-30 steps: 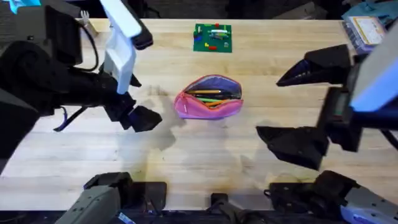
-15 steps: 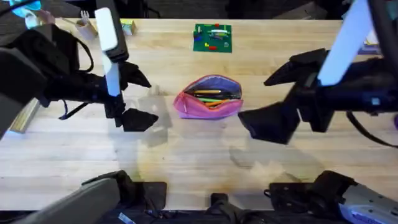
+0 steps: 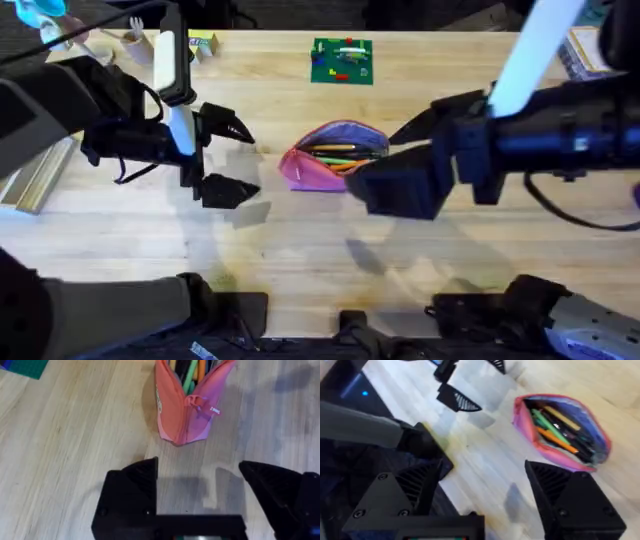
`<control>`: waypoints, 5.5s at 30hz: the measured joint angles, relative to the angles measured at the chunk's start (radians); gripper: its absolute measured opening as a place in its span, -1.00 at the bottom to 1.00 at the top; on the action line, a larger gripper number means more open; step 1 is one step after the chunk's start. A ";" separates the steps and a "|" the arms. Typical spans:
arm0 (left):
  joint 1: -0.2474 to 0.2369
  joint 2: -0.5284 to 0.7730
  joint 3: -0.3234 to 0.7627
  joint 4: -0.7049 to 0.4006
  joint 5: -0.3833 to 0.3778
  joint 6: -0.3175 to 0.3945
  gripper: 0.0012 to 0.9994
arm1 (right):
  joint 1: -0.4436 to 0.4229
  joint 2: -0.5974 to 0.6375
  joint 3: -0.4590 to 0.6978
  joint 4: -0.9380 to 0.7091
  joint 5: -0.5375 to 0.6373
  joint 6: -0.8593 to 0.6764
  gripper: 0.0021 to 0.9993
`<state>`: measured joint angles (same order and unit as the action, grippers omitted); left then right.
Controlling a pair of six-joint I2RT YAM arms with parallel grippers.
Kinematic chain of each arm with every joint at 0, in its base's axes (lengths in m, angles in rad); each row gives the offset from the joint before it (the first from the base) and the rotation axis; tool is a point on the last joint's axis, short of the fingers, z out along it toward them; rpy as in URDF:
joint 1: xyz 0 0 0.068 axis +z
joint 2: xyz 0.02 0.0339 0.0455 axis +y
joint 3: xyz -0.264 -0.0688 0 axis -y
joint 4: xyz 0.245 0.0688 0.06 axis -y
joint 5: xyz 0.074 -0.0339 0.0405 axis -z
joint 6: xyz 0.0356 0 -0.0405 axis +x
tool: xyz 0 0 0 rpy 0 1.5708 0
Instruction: Unzip the bag, pick up the pens from the table one at a time and place them inside, then zip the bag closed.
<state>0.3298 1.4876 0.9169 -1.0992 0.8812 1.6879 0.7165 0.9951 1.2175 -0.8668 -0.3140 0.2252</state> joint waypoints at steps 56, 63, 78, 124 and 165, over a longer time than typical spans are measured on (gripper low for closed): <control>0.000 0.000 0.000 0.000 0.013 0.008 0.99 | 0.388 0.273 0.000 0.135 0.583 0.617 1.00; 0.000 0.000 0.000 0.000 0.013 0.008 0.99 | 0.390 0.325 0.000 0.194 0.584 0.620 1.00; 0.000 0.000 0.000 0.000 0.013 0.007 0.99 | 0.390 0.482 0.000 0.278 0.584 0.620 1.00; 0.000 0.000 0.000 0.000 0.013 0.008 0.99 | 0.310 0.709 0.000 0.443 0.677 0.654 -0.16; 0.000 0.000 0.000 0.000 0.013 0.008 0.99 | 0.306 0.615 0.000 0.447 0.685 0.657 -0.94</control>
<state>0.3298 1.4876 0.9169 -1.0992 0.8944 1.6955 1.0225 1.6096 1.2179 -0.4202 0.3706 0.8825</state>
